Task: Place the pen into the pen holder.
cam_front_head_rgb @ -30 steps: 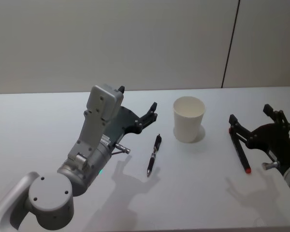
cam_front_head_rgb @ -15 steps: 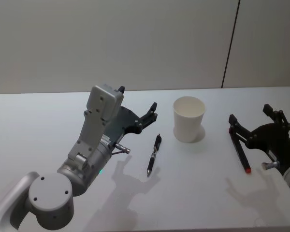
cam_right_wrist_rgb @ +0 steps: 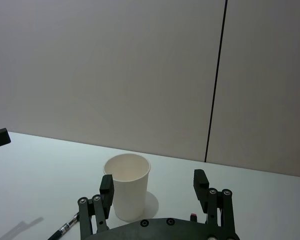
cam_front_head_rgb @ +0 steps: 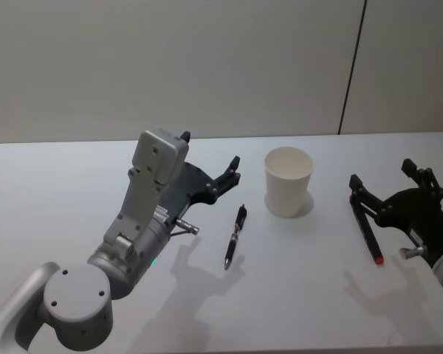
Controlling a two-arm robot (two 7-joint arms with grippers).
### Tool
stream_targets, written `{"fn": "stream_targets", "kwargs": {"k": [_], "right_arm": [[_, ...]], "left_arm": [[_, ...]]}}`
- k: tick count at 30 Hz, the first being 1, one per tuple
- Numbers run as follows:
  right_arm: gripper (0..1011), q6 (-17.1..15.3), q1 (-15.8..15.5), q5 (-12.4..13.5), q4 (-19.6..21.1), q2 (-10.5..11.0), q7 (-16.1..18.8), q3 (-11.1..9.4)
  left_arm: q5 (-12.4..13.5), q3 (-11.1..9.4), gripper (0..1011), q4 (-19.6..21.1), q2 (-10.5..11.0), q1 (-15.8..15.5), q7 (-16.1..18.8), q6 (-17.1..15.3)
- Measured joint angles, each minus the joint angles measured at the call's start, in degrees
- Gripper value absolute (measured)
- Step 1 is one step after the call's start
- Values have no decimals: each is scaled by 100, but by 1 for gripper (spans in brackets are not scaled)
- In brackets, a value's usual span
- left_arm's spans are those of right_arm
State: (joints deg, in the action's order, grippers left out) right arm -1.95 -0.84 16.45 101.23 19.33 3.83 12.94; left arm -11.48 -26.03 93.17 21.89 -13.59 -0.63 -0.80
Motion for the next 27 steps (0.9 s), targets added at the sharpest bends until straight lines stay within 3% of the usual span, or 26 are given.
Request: {"fn": "stream_targets", "kwargs": {"k": [13,24,27], "right_arm": [[1001,-85,55,-23,-21,-45,23,11],[1001,-626,295,-114,-116,-162,70,29],[1001,-929,413,-142,-173,-199,98,24]], "left_arm": [[0,0,1003,0,0,0,0,0],[0,0,1003,0,0,0,0,0],[0,0,1003,0,0,0,0,0]]}}
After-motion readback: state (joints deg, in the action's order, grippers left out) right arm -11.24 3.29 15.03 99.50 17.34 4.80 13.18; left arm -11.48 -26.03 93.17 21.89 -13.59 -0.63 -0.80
